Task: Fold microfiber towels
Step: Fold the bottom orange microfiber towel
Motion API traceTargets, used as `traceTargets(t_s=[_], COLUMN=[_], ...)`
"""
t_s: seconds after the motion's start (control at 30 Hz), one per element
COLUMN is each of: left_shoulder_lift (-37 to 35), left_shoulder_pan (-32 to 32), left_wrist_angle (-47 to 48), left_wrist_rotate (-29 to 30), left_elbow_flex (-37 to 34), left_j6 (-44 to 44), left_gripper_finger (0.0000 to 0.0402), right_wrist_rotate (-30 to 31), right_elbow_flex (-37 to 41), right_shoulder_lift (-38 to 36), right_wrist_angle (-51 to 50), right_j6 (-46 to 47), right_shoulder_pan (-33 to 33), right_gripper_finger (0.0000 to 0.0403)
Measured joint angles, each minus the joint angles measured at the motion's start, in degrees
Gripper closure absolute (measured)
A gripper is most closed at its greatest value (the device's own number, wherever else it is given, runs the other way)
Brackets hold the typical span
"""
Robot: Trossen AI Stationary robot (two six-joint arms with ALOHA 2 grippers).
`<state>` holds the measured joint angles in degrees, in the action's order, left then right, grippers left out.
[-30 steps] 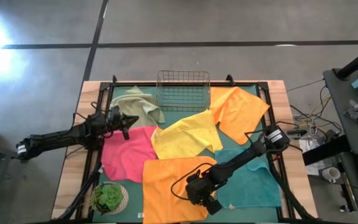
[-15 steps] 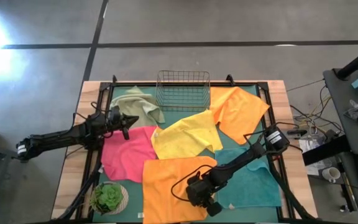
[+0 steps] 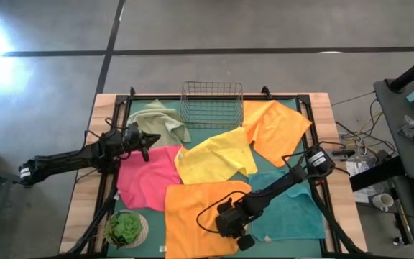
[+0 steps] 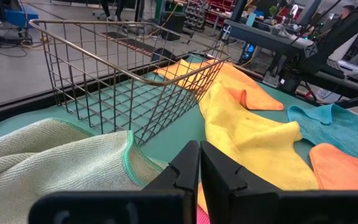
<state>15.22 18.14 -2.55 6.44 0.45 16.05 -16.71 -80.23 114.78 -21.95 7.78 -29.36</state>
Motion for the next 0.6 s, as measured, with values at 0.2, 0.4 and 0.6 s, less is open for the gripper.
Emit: traceTargets(t_s=[0.2,0.4,0.6], left_shoulder_lift=[0.0,0.0,0.0], left_shoulder_pan=[0.0,0.0,0.0], left_wrist_angle=[0.0,0.0,0.0], left_wrist_rotate=[0.0,0.1,1.1], left_elbow_flex=[0.0,0.0,0.0], left_j6=[0.0,-0.8,-3.2], left_gripper_finger=[0.0402,0.0402,0.0401], right_wrist_rotate=[-0.2,0.0,0.3], right_elbow_flex=[0.0,-0.3,-1.1], right_shoulder_lift=[-0.3,-2.7,-2.9], right_wrist_angle=[-0.1,-0.4,-0.7], right_j6=[4.2,7.7,11.3], right_shoulder_pan=[0.0,0.0,-0.1], right_gripper_finger=[0.0389,0.0394,0.0394])
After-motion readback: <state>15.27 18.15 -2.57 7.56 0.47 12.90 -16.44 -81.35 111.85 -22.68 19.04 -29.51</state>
